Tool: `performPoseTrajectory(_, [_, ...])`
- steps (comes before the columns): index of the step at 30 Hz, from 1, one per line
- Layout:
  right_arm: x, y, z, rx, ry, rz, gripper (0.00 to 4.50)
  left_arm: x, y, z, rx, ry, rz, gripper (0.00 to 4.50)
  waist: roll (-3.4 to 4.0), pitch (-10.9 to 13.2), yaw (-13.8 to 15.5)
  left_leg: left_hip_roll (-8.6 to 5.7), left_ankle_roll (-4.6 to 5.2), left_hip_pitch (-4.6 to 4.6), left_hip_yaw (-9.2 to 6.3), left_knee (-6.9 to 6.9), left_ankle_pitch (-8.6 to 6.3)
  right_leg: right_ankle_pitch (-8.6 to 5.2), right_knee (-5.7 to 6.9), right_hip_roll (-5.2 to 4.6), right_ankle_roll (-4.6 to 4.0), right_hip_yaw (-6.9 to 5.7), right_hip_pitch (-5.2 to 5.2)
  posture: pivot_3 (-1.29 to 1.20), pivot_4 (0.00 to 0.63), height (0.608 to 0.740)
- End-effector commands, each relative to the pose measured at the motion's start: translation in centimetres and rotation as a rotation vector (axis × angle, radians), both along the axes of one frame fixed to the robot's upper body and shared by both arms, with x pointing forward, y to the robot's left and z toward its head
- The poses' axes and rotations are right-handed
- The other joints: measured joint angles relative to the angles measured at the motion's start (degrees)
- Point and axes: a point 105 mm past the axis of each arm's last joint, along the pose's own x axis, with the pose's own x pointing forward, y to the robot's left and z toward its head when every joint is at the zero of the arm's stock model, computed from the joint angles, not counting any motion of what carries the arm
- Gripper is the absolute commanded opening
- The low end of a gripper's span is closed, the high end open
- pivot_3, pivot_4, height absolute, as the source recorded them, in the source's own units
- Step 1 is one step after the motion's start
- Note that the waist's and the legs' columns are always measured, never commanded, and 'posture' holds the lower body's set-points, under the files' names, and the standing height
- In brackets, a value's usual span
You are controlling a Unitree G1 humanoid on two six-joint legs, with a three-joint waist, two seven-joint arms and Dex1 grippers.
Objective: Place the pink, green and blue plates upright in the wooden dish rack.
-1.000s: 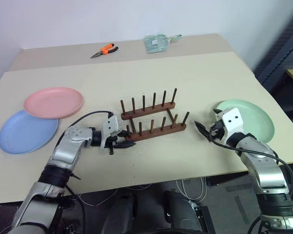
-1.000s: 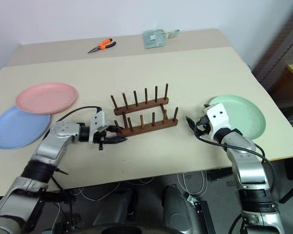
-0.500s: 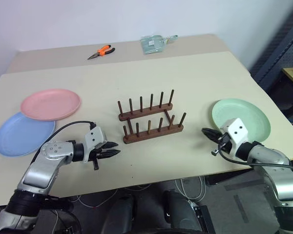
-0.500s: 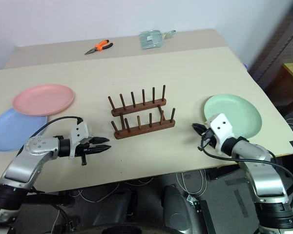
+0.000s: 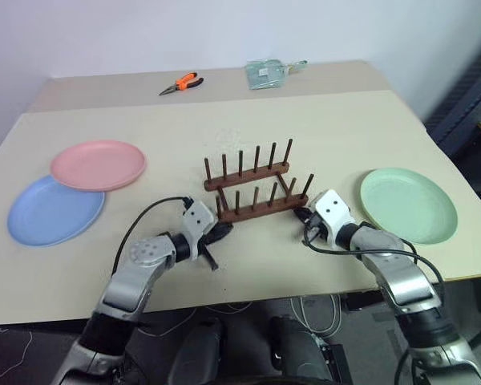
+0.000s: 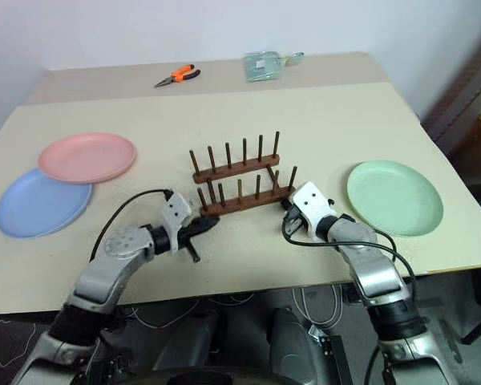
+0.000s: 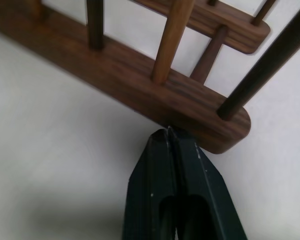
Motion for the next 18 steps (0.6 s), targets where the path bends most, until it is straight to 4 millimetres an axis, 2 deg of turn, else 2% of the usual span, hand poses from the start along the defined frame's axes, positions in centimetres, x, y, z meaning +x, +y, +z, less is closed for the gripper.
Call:
performPoseTrajectory(1, [1.1,0.2,-0.1,-0.024,-0.029,-0.012,0.0,1.9,3.4,-1.9,0.047,0.032,0.216,0.03,-0.03,0.0,-0.4,0.02,0.0,0.02,-0.01,-0.01,0.0,0.02,0.03,0.02,0.04,0.0,0.0,0.0,0.15,0.739])
performPoseTrajectory(8, [3.2,0.8,0.6,-0.011,-0.073,-0.043,0.0,3.0,4.1,-2.0,0.051,0.017,0.272,0.03,-0.04,-0.3,-1.3,0.03,0.0,0.09,0.0,-0.05,0.0,0.11,0.08,0.07,0.18,0.0,0.01,0.0,0.15,0.739])
performPoseTrajectory(13, [2.7,1.3,1.1,0.009,-0.071,0.014,0.0,2.6,4.3,-1.9,0.041,0.016,0.259,0.03,-0.03,-0.4,-1.3,0.03,0.0,0.1,0.01,-0.07,0.0,0.12,0.11,0.06,0.19,0.01,0.0,0.0,0.15,0.739])
performPoseTrajectory(14, [2.1,1.6,1.8,0.04,-0.07,0.052,0.5,2.2,4.7,-1.4,0.017,0.015,0.251,0.0,-0.03,-0.4,-1.4,0.03,0.0,0.11,0.01,-0.06,0.0,0.12,0.11,0.07,0.19,0.01,0.0,0.0,0.15,0.739])
performPoseTrajectory(15, [1.7,1.8,2.3,0.061,-0.071,0.079,0.82,2.0,5.0,-1.0,0.0,0.014,0.244,0.53,-0.03,-0.4,-1.5,0.03,0.0,0.11,0.01,-0.07,0.0,0.12,0.11,0.07,0.19,0.01,0.0,0.0,0.15,0.739])
performPoseTrajectory(16, [1.2,2.0,2.8,0.08,-0.076,0.109,1.28,1.8,5.3,-0.5,-0.025,0.014,0.244,0.86,-0.02,-0.4,-1.6,0.05,0.01,0.09,0.01,-0.12,0.0,0.12,0.1,0.07,0.19,0.01,-0.05,0.0,0.15,0.739])
performPoseTrajectory(18, [0.0,2.7,4.1,0.108,-0.085,0.178,2.29,1.6,7.0,1.5,-0.111,-0.019,0.291,1.82,-0.01,-0.3,-1.7,0.08,0.01,0.09,0.01,-0.19,-0.01,0.1,0.1,0.09,0.21,0.01,-0.1,0.0,0.15,0.739])
